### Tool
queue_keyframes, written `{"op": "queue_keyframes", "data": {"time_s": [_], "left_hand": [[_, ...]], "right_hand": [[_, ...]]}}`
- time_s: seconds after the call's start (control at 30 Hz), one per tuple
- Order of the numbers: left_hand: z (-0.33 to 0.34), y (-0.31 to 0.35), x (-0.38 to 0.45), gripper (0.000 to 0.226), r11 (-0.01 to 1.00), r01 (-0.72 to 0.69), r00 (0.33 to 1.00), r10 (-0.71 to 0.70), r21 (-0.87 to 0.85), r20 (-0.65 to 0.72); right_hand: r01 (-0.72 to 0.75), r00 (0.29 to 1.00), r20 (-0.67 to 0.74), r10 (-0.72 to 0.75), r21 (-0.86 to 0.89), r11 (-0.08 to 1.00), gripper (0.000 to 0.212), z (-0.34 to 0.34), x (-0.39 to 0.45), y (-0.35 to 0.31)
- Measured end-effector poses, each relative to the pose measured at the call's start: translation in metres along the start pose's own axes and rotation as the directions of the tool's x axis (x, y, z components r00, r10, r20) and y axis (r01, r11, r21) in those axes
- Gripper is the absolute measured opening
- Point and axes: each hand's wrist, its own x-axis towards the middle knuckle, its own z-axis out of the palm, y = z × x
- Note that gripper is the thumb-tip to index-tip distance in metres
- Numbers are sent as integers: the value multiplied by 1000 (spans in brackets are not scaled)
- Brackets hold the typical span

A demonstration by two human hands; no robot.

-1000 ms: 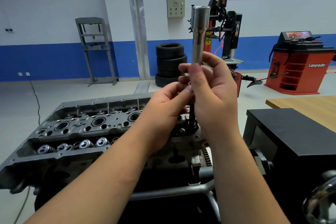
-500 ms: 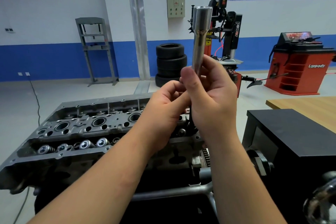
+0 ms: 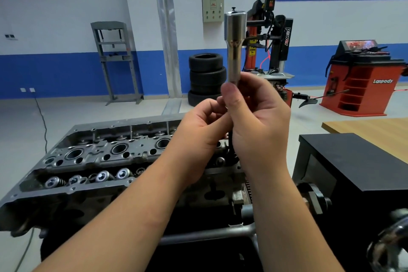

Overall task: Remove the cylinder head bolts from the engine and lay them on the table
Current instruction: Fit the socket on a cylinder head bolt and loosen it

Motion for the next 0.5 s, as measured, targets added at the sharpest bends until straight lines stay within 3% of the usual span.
{"op": "queue_keyframes", "data": {"time_s": [0.13,0.33,0.5], "left_hand": [[0,0,0,46,1000,31,1000,-31,-2,4],[0,-2,2,44,1000,7,999,-7,13,45],[0,-1,1,49,1000,1,1000,-1,-22,2]], "right_hand": [[-56,998,20,54,78,995,13,-4,2,0],[-32,999,40,31,21,999,24,-1,1,-3],[-51,998,33,50,28,998,16,-3,2,2]]}}
